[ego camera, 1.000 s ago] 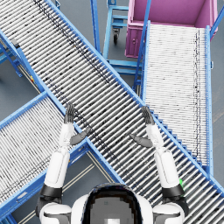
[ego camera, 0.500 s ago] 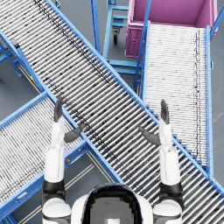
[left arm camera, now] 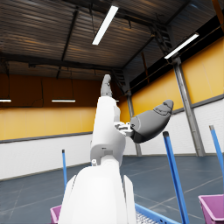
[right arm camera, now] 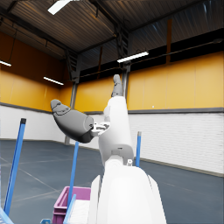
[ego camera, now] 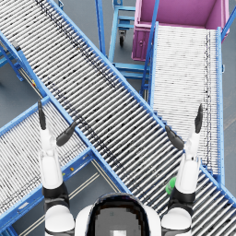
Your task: Pick up the oil and place it on the left assembly line, put the cola on the right, and keep Sprite still
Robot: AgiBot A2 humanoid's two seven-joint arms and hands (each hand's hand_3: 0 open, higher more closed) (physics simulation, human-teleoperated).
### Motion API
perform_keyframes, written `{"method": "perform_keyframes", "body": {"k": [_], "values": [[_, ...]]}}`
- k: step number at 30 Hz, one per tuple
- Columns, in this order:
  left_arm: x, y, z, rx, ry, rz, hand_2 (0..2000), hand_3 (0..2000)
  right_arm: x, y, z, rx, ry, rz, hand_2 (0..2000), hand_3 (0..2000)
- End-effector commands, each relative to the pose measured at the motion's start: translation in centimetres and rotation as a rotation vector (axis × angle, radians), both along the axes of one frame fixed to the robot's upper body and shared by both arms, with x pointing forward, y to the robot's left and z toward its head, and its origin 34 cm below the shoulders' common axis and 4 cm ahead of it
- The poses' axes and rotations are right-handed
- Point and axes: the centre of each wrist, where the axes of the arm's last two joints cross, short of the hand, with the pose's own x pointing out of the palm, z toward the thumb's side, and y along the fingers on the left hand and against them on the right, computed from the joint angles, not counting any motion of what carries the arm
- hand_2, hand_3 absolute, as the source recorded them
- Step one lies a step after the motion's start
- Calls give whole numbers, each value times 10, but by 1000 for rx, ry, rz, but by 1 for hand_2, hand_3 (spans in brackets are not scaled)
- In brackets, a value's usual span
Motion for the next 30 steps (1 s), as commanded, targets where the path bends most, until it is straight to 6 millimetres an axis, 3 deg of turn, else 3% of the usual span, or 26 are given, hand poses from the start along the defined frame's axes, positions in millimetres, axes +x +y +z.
{"method": "perform_keyframes", "body": {"k": [1,9,12,25,30], "values": [[1,10,6,-19,-18,32,0,0,0,-11,4,17,-15,-38,0,0],[-1,9,2,-21,-10,30,0,0,-1,-12,1,25,-6,-44,0,0],[-2,8,9,-16,-36,28,0,0,-2,-12,1,25,-8,-43,0,0],[0,4,-6,-22,17,15,0,0,-2,-6,-9,29,24,-24,0,0],[-3,10,10,-26,-40,35,0,0,-5,-2,-5,19,4,-12,0,0]]}}
